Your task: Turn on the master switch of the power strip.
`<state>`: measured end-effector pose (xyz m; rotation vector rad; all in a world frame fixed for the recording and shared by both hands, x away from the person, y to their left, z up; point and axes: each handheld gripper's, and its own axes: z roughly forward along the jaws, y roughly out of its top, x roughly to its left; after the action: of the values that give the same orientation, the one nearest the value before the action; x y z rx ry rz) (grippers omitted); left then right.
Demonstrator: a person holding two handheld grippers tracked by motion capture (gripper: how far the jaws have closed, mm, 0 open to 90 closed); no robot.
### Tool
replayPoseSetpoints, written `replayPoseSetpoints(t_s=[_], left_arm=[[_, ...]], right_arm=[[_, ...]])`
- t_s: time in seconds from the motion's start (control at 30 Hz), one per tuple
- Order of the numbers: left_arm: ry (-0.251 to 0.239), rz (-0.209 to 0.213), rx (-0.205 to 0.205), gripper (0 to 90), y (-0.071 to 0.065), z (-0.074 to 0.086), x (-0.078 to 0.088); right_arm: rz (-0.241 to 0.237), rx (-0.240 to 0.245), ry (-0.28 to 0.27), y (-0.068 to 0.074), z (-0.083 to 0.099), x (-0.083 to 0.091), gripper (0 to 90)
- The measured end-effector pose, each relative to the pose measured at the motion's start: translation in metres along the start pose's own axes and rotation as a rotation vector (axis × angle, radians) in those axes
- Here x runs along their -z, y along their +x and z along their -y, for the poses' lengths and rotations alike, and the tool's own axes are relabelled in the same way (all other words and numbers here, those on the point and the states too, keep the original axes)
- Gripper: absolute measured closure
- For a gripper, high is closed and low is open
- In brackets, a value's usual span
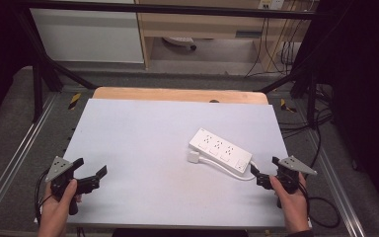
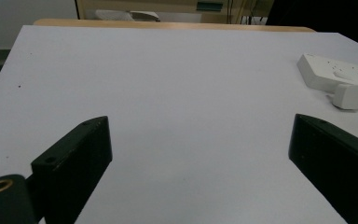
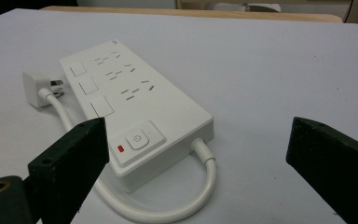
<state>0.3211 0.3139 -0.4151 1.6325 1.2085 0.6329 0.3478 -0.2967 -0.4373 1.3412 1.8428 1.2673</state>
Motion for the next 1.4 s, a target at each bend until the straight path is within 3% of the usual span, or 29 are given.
replayPoseSetpoints(t_s=[0.3,0.73,1.4], left_arm=[[0.005,0.003,-0.010,6.0,-0.002,0.000,-0.002],[0.014,0.006,-0.010,5.9,-0.003,0.001,-0.003],[0.028,0.020,-0.024,5.9,-0.006,0.002,-0.005]], right_arm=[[0.005,-0.003,-0.009,0.000,-0.002,0.002,5.5],[0.020,-0.025,-0.099,0.004,-0.013,0.011,4.7],[-0.001,-0.042,-0.075,0.005,-0.019,0.002,2.8]])
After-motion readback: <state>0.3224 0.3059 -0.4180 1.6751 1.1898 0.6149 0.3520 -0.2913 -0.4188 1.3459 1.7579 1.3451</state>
